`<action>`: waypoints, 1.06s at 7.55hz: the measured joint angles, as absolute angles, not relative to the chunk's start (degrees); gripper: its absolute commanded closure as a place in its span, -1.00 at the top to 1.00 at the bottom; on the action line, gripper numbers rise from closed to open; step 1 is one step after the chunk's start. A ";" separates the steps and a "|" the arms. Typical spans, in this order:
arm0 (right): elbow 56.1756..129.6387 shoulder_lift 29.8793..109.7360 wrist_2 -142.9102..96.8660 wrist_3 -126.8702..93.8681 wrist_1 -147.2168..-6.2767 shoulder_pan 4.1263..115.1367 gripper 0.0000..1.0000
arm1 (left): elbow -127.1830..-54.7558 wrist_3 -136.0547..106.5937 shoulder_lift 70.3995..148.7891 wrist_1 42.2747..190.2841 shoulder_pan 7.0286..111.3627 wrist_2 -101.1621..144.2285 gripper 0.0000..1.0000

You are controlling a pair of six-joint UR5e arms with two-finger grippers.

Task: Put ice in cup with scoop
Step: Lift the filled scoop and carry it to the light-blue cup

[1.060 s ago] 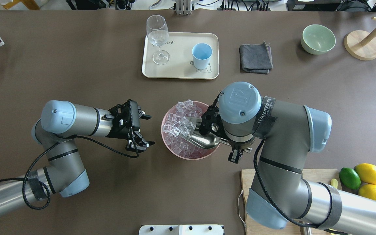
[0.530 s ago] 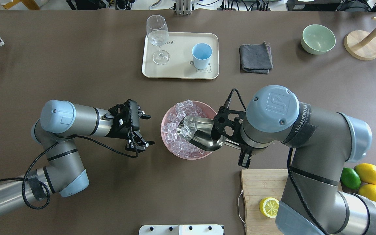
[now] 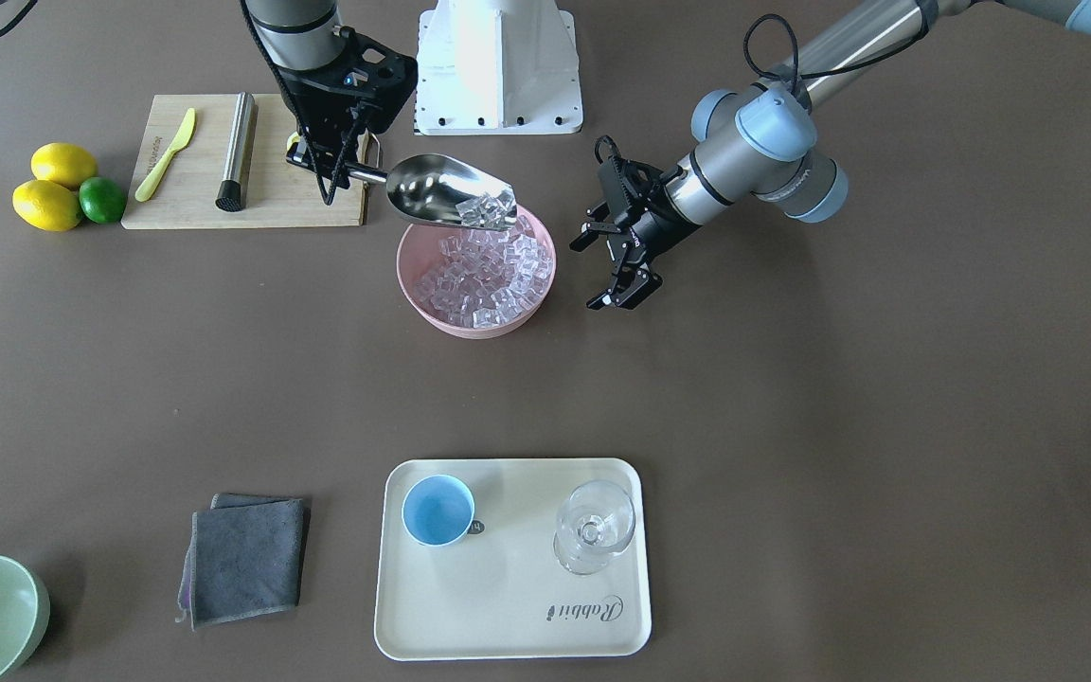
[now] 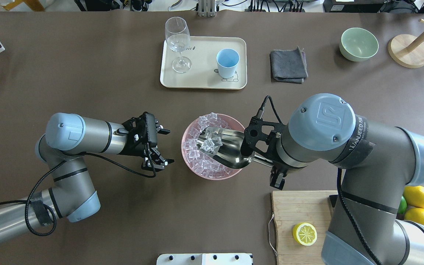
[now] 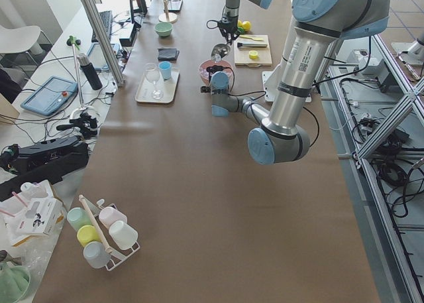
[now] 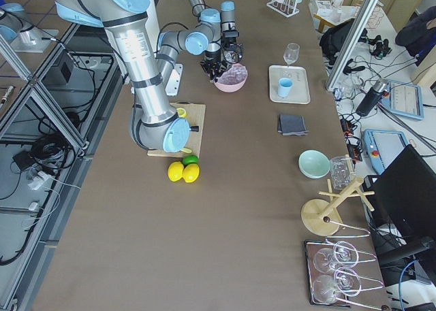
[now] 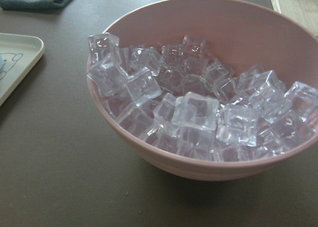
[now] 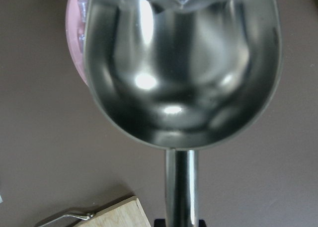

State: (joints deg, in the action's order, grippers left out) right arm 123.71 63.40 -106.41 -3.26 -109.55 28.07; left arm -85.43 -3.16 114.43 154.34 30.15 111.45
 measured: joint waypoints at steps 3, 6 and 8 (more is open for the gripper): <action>123.48 63.18 -107.27 -9.83 -109.13 31.47 -1.00 | -85.43 -3.16 114.43 154.29 30.15 111.40 0.96; 119.77 61.42 -107.45 -24.51 -108.09 33.35 -1.00 | -85.43 -3.16 114.43 154.25 30.15 111.36 0.96; 114.97 59.68 -109.57 -28.62 -108.14 35.37 -1.00 | -85.43 -3.16 114.43 154.32 30.21 111.36 0.96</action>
